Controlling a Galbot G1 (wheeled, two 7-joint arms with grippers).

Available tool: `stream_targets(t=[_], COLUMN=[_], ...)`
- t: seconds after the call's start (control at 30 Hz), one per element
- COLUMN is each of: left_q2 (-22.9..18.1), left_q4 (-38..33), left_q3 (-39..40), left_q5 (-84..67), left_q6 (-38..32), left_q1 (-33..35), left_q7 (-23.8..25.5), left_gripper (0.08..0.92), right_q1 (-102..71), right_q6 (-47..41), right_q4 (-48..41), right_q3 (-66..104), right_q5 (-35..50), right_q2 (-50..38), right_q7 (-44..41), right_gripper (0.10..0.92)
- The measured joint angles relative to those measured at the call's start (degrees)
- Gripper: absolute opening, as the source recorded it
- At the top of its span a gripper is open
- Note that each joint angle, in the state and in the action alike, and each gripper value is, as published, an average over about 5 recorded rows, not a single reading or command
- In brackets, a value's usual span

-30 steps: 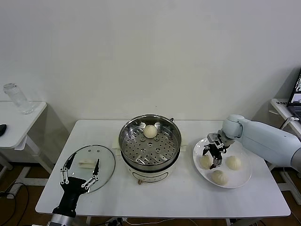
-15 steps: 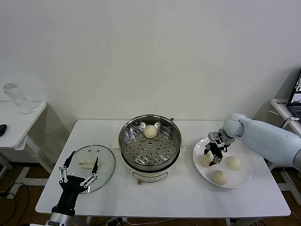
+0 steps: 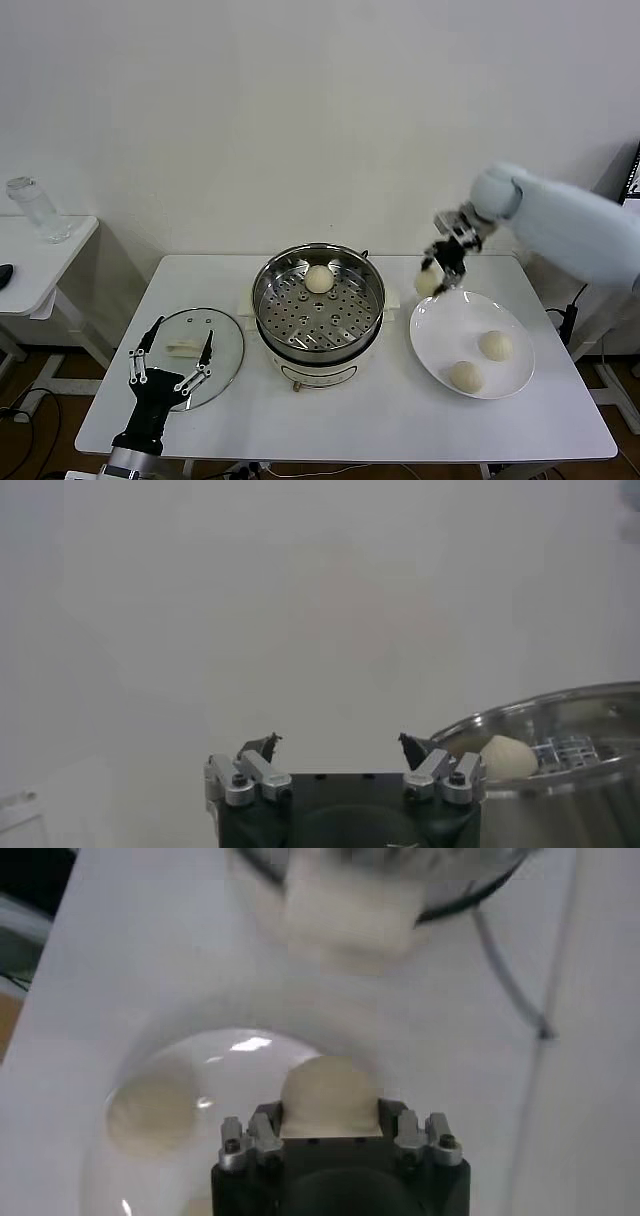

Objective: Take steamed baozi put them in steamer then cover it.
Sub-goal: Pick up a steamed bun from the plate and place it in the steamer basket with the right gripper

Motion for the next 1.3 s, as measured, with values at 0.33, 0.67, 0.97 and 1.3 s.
stream_targets(t=[0.33,0.67,0.97,1.3], left_q2=[-0.1,-0.1,0.0,0.0], left_q4=[0.0,-0.5,-0.2,0.0], left_q3=[1.1,1.3,1.1,0.9], left_q5=[0.3,0.3,0.3,0.2], left_q6=[0.0,0.0,-0.1,-0.3], left_q1=[-1.0,-1.6,-2.0,-2.0], left_q7=[-0.1,-0.2,-0.3,-0.3], left_gripper=[0.823,0.823,0.823,0.823], right_q1=[6.8,6.0,3.5,1.5], right_q6=[-4.1,-7.4,-9.2,-9.9], right_q4=[2.6,1.1,-0.6,-2.1], right_q3=[-6.3,-11.7,-14.3,-15.2], right_q5=[8.8,12.1,12.8,12.7], right_q2=[11.4,21.4,27.2,30.7], right_q7=[1.8,6.2,9.3,10.7], right_gripper=[0.639,0.636,0.636,0.636])
